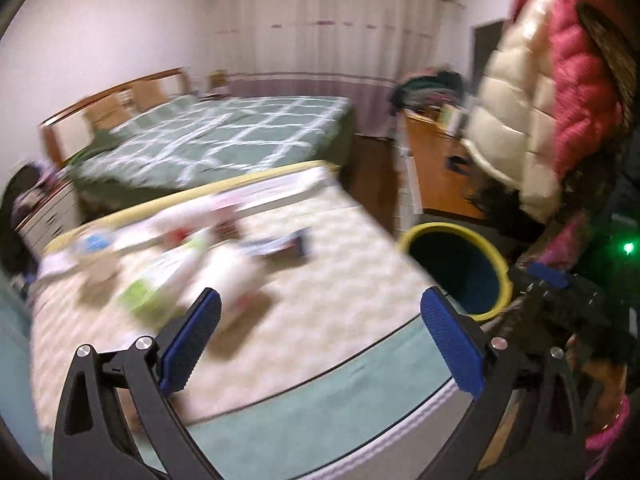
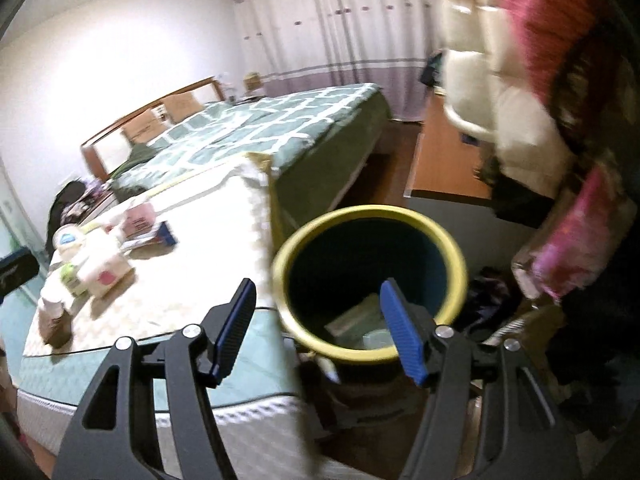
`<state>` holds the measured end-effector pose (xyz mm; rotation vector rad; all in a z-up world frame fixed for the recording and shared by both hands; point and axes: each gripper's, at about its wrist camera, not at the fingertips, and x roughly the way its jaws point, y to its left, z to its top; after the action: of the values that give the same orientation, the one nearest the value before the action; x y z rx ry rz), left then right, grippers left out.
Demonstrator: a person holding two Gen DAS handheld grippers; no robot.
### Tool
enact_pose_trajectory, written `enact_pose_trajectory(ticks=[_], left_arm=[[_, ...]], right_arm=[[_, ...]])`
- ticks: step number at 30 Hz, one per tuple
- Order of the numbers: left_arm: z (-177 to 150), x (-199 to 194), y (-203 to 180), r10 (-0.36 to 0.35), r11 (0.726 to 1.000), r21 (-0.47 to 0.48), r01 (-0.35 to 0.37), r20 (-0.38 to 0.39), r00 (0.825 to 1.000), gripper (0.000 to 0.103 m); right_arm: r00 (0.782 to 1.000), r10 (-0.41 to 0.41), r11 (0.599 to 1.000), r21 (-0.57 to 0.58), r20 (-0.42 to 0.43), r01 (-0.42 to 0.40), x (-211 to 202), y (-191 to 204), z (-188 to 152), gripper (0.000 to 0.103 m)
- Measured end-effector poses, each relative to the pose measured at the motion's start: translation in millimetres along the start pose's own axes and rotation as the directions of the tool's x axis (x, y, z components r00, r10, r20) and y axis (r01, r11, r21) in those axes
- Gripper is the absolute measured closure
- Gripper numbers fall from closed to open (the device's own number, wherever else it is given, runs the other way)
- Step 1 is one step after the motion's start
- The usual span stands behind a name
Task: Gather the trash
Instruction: 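Grasp the white pill bottle with the right tool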
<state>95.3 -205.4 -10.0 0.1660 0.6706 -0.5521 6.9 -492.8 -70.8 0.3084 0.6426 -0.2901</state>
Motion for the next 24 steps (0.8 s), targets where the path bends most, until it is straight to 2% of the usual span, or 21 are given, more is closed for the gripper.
enact_pose_trajectory(ticks=[5,8,12,15,19,22,24], left_arm=[[-36,-50,73,0.152,0.984,-0.093,-0.149,0.021,0.988,0.005],[-55,-78,113,0.248,0.960,-0.142,-0.242,0.027,0.968,0.005],[-78,-111,155,0.350,0.920,-0.200,-0.336,0.041,0.936,0.005],[-88,-124,174,0.386,0.903,-0.226,-0.366,0.048,0.921,0.005],[-93,-129,183,0.389,0.897,-0.249,-0.366,0.049,0.920,0.005],[-96,-128,189,0.383,0.896,-0.260,-0.360,0.045,0.922,0.005],[-97,-125,191,0.380,0.896,-0.263,-0.357,0.040,0.924,0.005]], right_arm=[[0.996,0.082,0.993,-0.086,-0.017,-0.083,8,62,0,0.041],[0.988,0.151,0.978,-0.139,-0.033,-0.154,13,104,-3,0.041],[0.963,0.257,0.940,-0.211,-0.075,-0.267,21,168,-11,0.041],[0.940,0.326,0.903,-0.260,-0.102,-0.341,25,218,-20,0.041],[0.904,0.398,0.851,-0.303,-0.157,-0.428,33,267,-32,0.041],[0.897,0.409,0.818,-0.368,-0.169,-0.442,34,299,-41,0.041],[0.896,0.408,0.811,-0.381,-0.177,-0.445,38,310,-43,0.041]])
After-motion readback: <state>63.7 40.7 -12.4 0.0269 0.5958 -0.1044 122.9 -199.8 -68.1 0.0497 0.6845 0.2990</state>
